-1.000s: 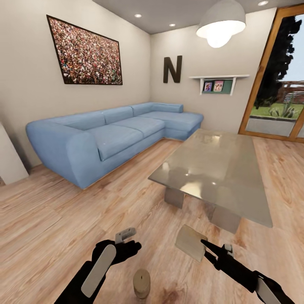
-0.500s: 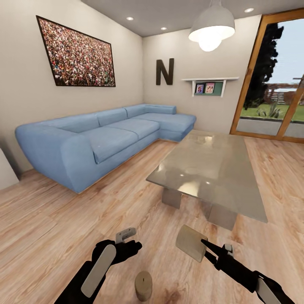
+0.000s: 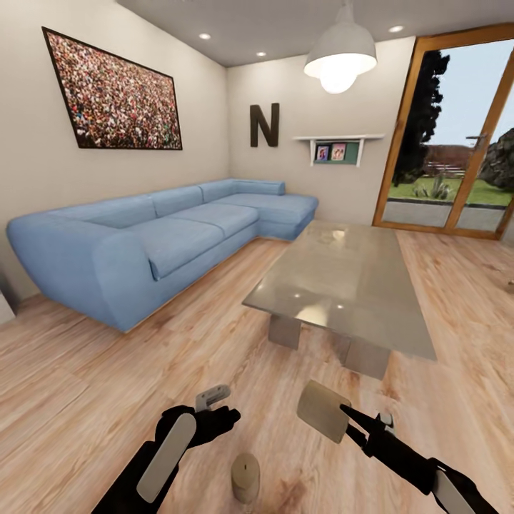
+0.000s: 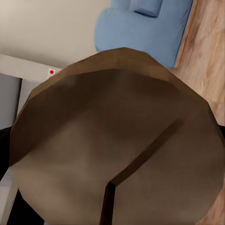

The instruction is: Place each of the two pumpkins and all three candles from the living room inside a cabinet in the living room (use any cabinet), then make sure every cabinet is closed, and position the cauldron so it is next to a table in the living room.

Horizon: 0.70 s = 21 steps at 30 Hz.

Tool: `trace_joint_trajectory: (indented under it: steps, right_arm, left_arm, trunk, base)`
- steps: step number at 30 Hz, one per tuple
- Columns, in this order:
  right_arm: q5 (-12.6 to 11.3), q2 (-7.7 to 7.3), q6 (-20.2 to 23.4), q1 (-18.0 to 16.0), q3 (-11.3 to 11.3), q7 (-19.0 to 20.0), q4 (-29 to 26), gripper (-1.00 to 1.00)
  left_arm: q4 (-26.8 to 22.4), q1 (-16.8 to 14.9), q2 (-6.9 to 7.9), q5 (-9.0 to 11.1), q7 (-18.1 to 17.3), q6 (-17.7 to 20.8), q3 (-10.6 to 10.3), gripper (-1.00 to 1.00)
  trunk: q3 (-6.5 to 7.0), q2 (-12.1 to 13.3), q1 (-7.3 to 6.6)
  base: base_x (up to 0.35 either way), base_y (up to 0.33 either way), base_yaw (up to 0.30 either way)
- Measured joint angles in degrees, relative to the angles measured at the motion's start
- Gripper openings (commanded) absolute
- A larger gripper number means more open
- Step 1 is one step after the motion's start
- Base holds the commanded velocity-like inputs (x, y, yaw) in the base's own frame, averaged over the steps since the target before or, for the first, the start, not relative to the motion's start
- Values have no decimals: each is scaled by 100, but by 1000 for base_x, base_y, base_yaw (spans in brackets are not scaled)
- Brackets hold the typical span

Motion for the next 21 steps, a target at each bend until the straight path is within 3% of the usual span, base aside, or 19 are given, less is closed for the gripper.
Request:
trace_joint_trajectory:
  steps: [21]
  right_arm:
    - [-4,0,3,0,-1,1,-1,-100]
  left_arm:
    - [0,0,-1,0,0,0,-7,100]
  trunk:
    - [142,0,-1]
  base:
    - [-26,69,-211]
